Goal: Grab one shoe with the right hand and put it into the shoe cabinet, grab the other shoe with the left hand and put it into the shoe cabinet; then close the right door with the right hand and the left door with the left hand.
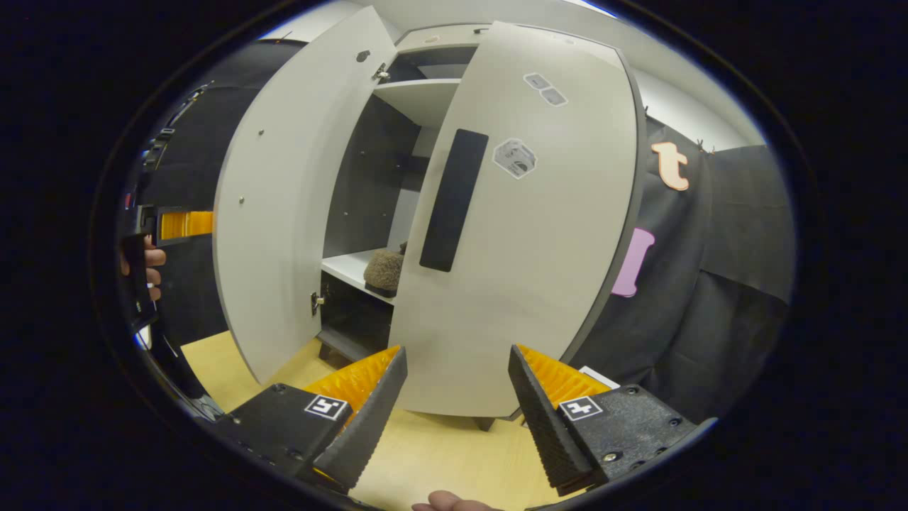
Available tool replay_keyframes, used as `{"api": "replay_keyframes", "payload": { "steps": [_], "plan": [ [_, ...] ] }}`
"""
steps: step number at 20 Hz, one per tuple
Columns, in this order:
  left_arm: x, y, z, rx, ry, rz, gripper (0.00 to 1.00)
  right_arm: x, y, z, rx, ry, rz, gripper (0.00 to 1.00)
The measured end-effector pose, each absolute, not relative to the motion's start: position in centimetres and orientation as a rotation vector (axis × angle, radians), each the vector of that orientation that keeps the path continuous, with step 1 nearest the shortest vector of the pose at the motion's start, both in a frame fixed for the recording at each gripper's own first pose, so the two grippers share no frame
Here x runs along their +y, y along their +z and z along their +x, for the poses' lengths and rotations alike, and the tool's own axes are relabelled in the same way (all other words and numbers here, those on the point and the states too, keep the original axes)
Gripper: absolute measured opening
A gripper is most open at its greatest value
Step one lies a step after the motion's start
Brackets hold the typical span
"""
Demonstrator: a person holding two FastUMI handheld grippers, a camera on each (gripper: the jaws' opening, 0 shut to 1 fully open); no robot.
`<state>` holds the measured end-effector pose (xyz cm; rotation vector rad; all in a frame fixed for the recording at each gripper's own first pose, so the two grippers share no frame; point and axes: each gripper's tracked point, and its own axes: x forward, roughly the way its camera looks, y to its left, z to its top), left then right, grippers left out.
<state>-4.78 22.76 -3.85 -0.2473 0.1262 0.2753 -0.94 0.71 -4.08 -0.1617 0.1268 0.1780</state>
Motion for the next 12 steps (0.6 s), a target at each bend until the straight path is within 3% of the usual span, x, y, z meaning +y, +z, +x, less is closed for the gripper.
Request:
{"api": "replay_keyframes", "payload": {
  "steps": [7,12],
  "plan": [
    [12.8,-4.4,-2.6,0.21,-0.032,-0.233,0.93,-2.7,-4.4,-1.8,0.139,0.097,-0.139,0.94],
    [9.8,-4.4,-2.9,0.204,-0.09,-0.195,0.93,-3.9,-4.0,-2.7,0.127,0.027,-0.06,0.94]
  ]
}}
